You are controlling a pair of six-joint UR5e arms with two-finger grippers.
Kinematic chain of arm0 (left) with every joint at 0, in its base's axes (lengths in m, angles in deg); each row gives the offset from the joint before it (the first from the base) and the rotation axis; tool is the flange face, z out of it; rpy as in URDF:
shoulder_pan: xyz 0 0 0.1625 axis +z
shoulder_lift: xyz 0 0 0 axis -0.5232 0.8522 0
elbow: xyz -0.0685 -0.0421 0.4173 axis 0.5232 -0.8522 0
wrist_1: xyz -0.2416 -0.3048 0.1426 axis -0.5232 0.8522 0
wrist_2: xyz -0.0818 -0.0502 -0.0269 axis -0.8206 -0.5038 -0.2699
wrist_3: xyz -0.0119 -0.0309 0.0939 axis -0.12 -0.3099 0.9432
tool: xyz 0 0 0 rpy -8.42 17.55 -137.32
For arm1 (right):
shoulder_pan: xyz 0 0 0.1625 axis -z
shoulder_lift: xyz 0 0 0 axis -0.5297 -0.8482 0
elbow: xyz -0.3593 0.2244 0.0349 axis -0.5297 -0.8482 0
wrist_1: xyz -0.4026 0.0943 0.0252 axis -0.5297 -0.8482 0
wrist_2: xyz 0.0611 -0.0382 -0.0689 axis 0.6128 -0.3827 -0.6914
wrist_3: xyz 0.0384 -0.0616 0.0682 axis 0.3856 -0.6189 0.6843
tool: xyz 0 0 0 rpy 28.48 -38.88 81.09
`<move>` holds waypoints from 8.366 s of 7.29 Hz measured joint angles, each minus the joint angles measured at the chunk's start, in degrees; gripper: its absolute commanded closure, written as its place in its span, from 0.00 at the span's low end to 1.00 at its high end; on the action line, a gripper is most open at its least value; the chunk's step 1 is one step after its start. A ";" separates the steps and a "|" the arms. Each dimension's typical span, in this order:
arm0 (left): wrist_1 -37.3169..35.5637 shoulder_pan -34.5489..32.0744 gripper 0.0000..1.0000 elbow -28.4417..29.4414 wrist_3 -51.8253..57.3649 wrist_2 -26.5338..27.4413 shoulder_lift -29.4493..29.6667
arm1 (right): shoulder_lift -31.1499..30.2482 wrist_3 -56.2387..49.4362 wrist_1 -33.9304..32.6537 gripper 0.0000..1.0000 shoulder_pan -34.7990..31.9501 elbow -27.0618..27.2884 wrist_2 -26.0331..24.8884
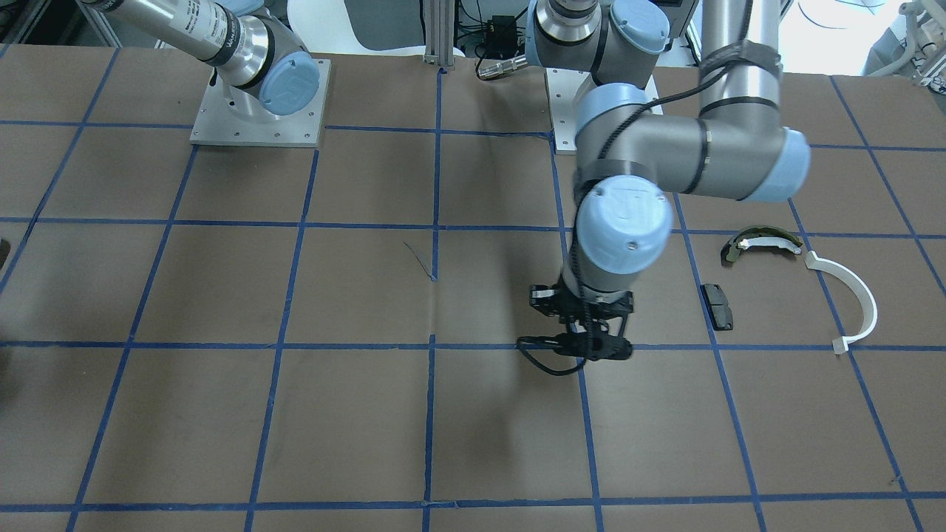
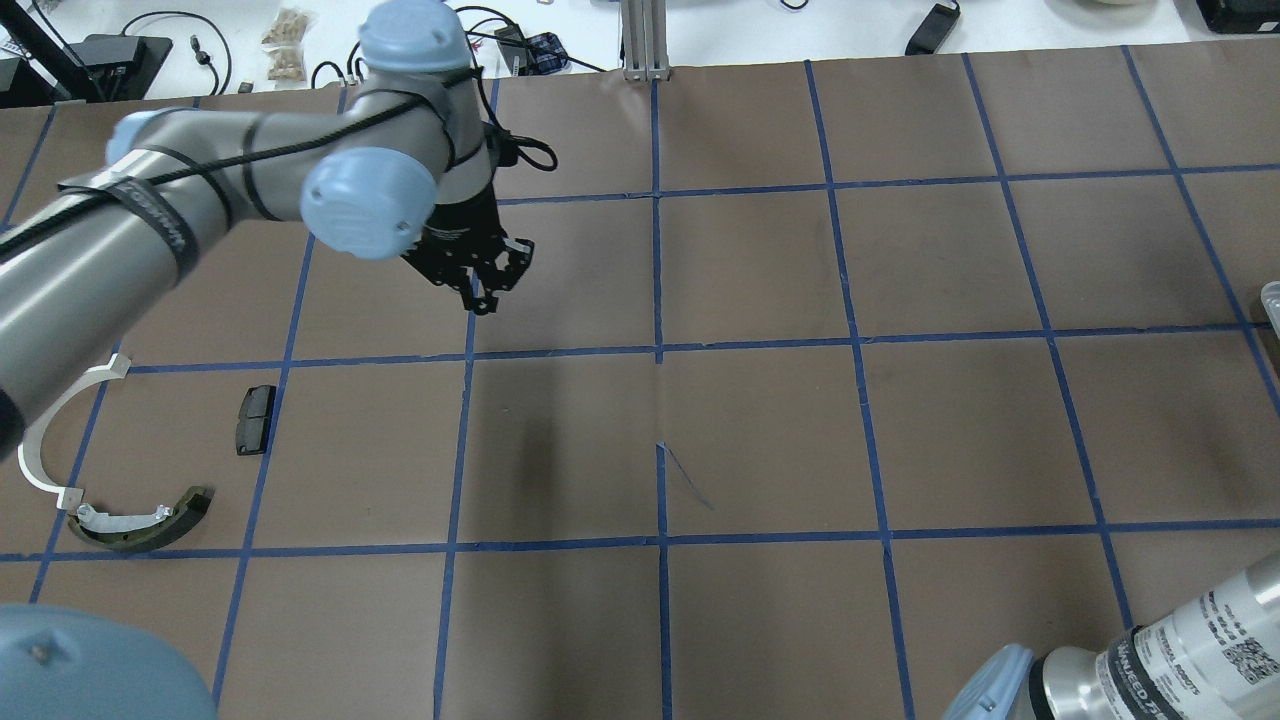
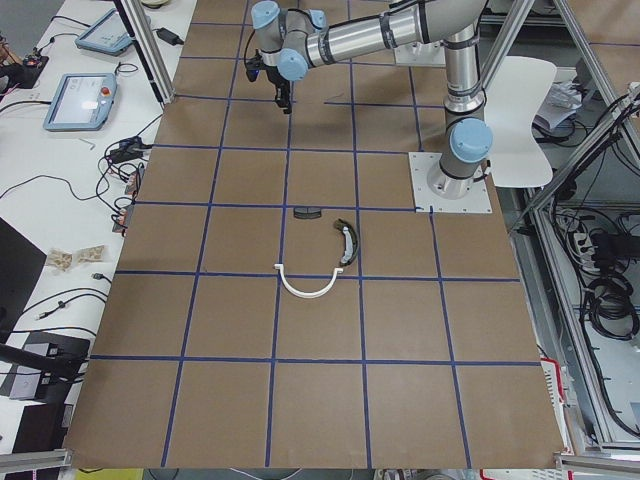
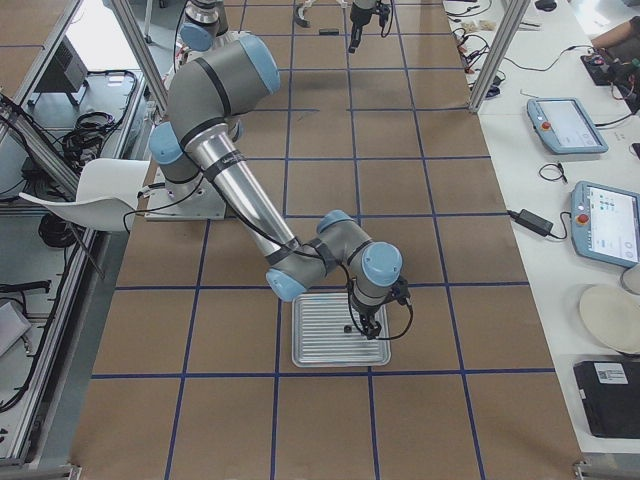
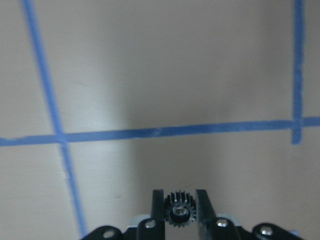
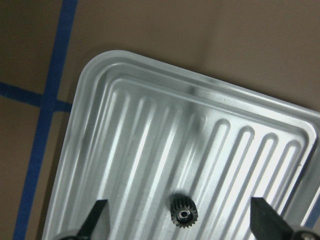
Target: Place bearing gear from tray to pile
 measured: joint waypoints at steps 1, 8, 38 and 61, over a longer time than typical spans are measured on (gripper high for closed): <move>1.27 5.19 1.00 0.74 8.04 1.50 -0.22 | 0.87 -0.03 -0.59 0.21 0.27 0.04 -0.15; -18.07 29.52 0.21 -7.53 40.43 11.55 7.41 | 2.08 0.10 -0.54 1.00 0.49 0.62 -4.88; 9.29 0.55 0.00 4.79 -5.70 -2.73 -13.12 | -14.97 118.00 -13.26 0.00 -74.91 20.89 13.09; -1.53 13.31 1.00 -4.78 16.57 3.18 -4.97 | -37.78 72.14 37.74 0.00 -51.17 6.38 6.83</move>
